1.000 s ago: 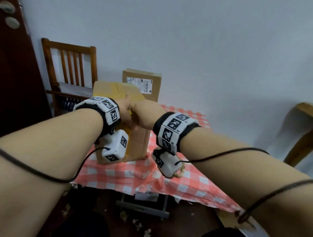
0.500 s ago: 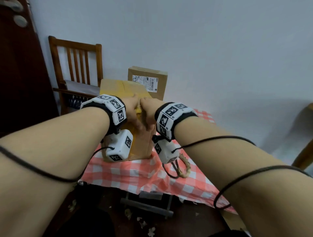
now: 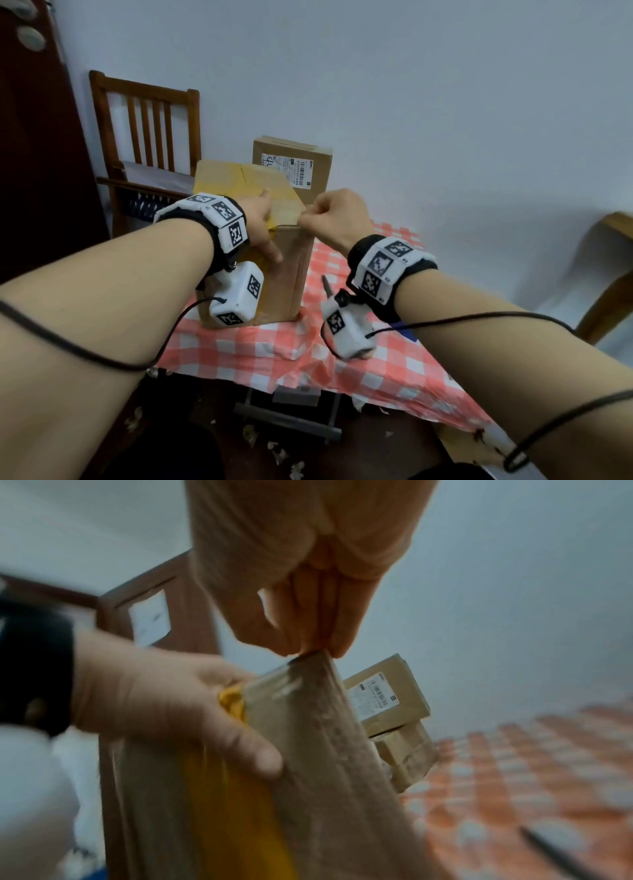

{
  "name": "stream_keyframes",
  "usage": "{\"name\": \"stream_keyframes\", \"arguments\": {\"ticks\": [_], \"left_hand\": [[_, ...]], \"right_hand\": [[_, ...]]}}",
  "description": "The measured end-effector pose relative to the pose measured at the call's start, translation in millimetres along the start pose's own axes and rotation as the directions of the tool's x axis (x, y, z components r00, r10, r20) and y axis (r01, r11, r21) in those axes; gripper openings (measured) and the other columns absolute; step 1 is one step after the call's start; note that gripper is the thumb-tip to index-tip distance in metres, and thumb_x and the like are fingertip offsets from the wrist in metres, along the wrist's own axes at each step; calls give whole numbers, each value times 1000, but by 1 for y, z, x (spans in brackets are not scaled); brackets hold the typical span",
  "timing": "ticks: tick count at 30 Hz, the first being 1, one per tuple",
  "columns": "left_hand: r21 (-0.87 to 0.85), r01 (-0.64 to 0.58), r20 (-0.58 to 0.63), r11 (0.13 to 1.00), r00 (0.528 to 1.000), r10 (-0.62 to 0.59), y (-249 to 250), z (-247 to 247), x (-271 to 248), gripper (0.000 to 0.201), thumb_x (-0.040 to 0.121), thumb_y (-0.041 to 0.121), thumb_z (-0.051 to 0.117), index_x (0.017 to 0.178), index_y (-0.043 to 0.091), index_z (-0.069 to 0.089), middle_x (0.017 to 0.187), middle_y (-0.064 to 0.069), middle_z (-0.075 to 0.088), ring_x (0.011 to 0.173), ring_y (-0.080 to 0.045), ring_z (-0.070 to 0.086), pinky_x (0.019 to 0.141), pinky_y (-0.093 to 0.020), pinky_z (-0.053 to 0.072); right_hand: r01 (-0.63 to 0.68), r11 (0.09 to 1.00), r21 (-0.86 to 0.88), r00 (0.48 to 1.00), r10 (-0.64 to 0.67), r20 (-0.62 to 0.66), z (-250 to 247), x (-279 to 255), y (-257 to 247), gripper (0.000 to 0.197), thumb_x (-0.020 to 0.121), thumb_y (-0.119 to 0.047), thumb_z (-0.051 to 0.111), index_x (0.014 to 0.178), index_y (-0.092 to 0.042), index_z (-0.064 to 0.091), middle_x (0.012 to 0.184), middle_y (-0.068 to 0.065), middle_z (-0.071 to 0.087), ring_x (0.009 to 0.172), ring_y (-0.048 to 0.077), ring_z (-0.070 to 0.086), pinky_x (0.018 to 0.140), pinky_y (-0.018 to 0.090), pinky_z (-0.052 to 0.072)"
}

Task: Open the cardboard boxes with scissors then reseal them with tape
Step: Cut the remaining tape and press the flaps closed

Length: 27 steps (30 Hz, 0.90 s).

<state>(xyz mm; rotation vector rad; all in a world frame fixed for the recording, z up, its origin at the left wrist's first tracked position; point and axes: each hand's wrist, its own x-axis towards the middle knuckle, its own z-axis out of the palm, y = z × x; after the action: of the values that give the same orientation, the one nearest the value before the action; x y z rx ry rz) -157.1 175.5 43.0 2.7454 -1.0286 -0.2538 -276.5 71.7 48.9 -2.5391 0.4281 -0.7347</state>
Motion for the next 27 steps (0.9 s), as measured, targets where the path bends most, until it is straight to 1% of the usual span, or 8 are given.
{"name": "stream_keyframes", "arguments": {"ticks": [2,4,6,12,16,21,25,27], "left_hand": [[16,-6,-1,1000,1000,6,-1,0,1,138,60,48,85,152,13,-11,149,-11,37,130,-33,42,104,-45,41],[14,-11,-4,1000,1000,11,-1,0,1,137,60,46,86,152,12,-11,149,-12,38,131,-33,42,104,-45,41],[9,-15,-4,1000,1000,15,-3,0,1,138,60,46,86,151,12,-11,149,-13,38,130,-32,43,104,-45,41],[29,-41,-11,999,999,41,-5,2,5,144,56,51,86,151,10,-14,147,-13,39,128,-33,45,103,-45,43],[36,-42,-14,998,999,42,-5,2,6,144,56,52,86,150,10,-15,144,-14,44,124,-33,49,99,-45,46],[2,-38,-7,999,999,38,-4,1,3,146,56,49,87,149,10,-19,145,-15,43,124,-33,49,100,-45,45],[-17,-33,2,999,999,34,-4,0,3,146,58,47,87,148,10,-22,146,-16,41,126,-33,48,102,-46,44],[-21,-33,4,999,999,33,-4,0,2,146,59,46,86,148,10,-24,146,-16,41,125,-33,49,101,-46,45]], "right_hand": [[-125,991,50,992,124,9,6,8,-7,14,81,-27,61,82,-13,60,74,1,59,71,18,56,56,25,44],[-232,973,15,962,227,150,14,16,-14,29,81,-40,61,84,-12,52,74,0,52,62,15,49,46,23,35],[-298,953,43,930,280,238,16,21,-19,35,82,-40,64,73,-10,49,72,1,53,62,14,51,50,25,42],[-255,959,-120,956,269,114,14,31,-8,26,93,-16,48,69,-8,46,75,7,54,78,27,56,58,28,43],[-345,938,33,904,322,281,16,30,-16,42,81,-48,61,76,-7,53,85,10,64,78,29,67,75,42,58],[-256,961,-108,941,273,201,18,37,-16,25,92,-24,49,77,-5,54,96,17,66,88,34,67,81,44,57],[-211,942,-260,915,284,288,15,43,-25,47,91,-53,47,92,-7,58,89,9,60,82,26,61,69,33,51],[-167,919,-356,916,278,289,14,47,-28,45,94,-48,46,103,-6,60,98,10,61,88,25,60,68,30,47]]}}
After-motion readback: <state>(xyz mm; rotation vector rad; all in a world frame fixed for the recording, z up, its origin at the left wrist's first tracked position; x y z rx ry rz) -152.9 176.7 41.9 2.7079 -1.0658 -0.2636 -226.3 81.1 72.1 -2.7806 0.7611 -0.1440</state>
